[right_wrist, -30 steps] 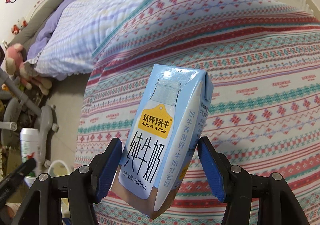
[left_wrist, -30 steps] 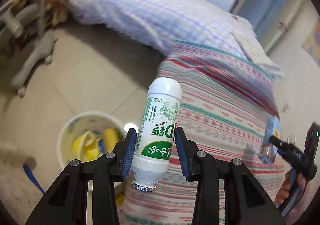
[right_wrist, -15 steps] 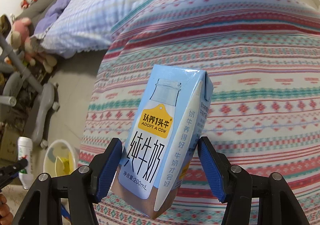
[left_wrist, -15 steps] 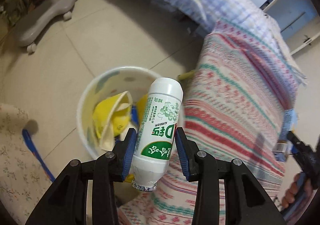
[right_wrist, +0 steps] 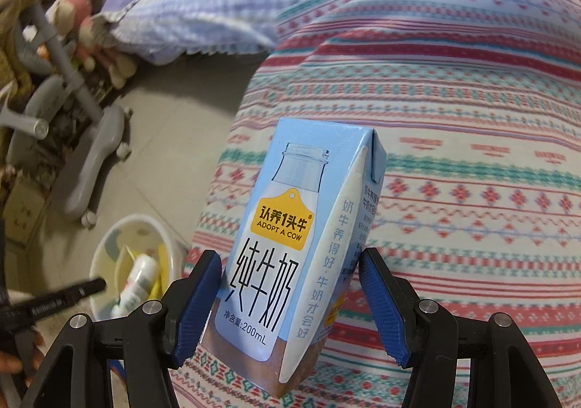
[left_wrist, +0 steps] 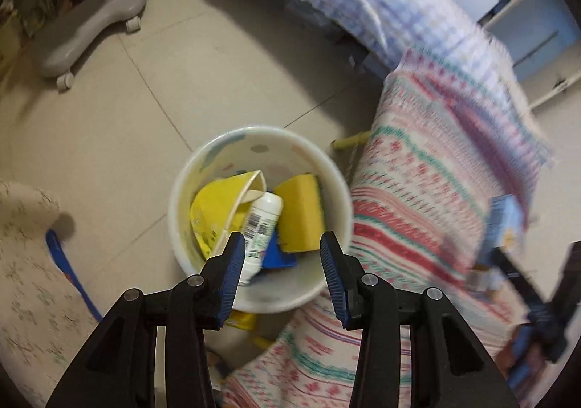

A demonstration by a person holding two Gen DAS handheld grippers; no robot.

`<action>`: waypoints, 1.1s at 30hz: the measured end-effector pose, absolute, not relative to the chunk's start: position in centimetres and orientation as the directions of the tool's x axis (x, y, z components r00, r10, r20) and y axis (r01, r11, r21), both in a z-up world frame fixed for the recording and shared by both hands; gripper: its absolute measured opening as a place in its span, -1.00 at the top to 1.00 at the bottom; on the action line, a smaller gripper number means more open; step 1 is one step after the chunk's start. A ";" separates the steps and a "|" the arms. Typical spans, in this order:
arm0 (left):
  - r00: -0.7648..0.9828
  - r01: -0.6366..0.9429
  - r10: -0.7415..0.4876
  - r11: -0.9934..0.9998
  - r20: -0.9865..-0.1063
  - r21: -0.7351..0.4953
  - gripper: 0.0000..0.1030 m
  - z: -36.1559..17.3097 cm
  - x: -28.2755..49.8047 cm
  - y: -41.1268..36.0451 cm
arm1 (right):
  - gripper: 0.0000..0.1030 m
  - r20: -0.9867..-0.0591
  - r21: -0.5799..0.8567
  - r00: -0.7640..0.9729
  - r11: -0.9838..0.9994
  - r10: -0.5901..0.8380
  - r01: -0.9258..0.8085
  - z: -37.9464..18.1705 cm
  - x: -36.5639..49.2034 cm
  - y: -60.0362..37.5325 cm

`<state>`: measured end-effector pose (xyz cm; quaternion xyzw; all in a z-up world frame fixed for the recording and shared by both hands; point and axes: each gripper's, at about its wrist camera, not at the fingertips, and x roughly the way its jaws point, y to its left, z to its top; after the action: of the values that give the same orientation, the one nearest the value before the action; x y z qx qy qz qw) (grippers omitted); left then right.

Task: Collect trash
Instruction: 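Carry AD bottle with left gripper and milk carton with right gripper to wastebasket, then drop AD bottle from left gripper while right gripper drops milk carton into wastebasket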

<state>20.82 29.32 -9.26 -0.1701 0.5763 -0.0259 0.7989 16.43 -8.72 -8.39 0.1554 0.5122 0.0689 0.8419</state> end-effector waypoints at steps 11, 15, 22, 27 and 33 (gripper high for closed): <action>0.420 -0.250 -0.246 0.894 -0.873 -0.372 0.12 -6.2 20.3 32.5 | -0.31 -0.829 0.339 0.454 0.939 0.327 -0.057 -9.5 16.7 -3.2; 0.445 -0.273 -0.234 0.884 -0.865 -0.379 0.11 -5.6 20.2 33.7 | -0.31 -0.829 0.339 0.429 0.933 0.357 -0.121 -10.6 16.5 0.8; 0.460 -0.309 -0.223 0.867 -0.859 -0.391 0.11 -5.5 19.8 35.6 | -0.32 -0.818 0.385 0.387 0.905 0.426 -0.183 -12.1 18.0 8.4; 0.462 -0.300 -0.224 0.871 -0.858 -0.388 0.11 -5.4 19.1 35.8 | -0.41 -0.828 0.395 0.345 0.896 0.442 -0.202 -14.0 19.4 12.7; 0.461 -0.261 -0.203 0.900 -0.864 -0.351 0.11 -4.7 17.8 34.1 | -0.41 -0.852 0.383 0.316 0.909 0.417 -0.167 -14.7 18.4 11.4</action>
<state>17.81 34.14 -4.71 -0.2235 0.5190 0.0173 0.8249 18.44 11.38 -14.73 0.1125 0.5556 0.1819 0.8035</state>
